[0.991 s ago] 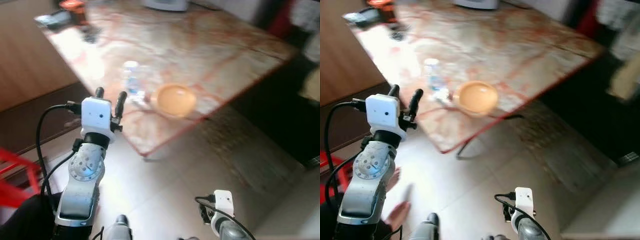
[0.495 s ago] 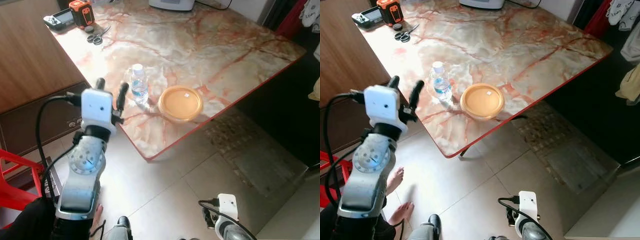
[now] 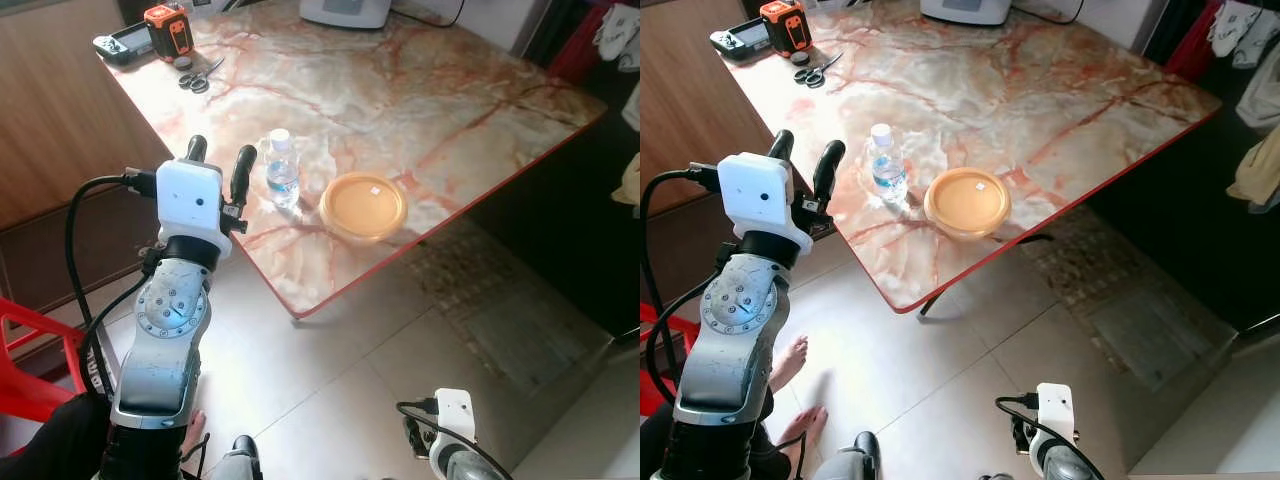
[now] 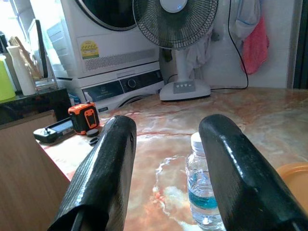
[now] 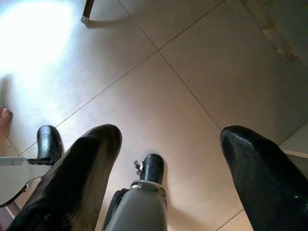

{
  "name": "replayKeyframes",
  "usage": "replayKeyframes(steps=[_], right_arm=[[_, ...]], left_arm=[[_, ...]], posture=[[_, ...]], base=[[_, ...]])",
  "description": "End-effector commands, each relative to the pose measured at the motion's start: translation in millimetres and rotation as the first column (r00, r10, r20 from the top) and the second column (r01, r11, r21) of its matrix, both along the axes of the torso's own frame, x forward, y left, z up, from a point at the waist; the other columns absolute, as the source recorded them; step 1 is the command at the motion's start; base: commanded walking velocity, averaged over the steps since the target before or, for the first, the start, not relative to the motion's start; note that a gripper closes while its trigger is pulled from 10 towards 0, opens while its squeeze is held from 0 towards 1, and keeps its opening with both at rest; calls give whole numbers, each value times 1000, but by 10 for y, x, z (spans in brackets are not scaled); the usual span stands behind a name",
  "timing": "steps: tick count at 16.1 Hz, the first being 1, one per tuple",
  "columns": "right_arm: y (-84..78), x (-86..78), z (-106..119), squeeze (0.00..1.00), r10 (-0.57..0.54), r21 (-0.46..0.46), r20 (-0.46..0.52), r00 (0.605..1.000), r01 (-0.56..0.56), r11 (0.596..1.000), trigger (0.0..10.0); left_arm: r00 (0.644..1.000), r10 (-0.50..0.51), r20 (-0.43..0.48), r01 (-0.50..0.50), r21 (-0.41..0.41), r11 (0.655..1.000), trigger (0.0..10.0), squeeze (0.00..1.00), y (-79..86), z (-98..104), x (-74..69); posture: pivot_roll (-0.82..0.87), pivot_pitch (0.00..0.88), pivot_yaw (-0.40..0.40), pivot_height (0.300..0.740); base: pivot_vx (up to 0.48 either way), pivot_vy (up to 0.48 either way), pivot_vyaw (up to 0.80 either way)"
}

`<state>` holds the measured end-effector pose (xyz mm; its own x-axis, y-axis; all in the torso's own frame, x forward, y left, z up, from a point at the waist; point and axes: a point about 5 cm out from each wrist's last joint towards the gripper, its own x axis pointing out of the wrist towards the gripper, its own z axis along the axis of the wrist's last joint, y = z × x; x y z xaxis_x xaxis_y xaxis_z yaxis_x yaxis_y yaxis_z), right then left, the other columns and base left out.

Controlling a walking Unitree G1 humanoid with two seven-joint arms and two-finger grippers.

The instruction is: Restocking fridge

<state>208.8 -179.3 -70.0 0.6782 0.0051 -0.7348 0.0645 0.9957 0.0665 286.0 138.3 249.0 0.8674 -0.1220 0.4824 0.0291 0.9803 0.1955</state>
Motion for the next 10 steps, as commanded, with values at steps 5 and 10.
replayKeyframes(steps=[5, 10], right_arm=[[-36, -92, -50, 0, -18, 2, -35, 999, 18, 1000, 10000], [-38, -75, -42, 0, -14, 3, -36, 999, 14, 1000, 10000]], left_arm=[[999, 1, 32, -1, 6, 1000, 10000, 0, -16, 61, -34], [999, 7, 40, -7, 4, 1000, 10000, 0, -13, 87, -27]], posture=[[68, 198, -89, 740], [68, 210, -92, 740]], base=[[0, 0, 0], [196, 0, 0]])
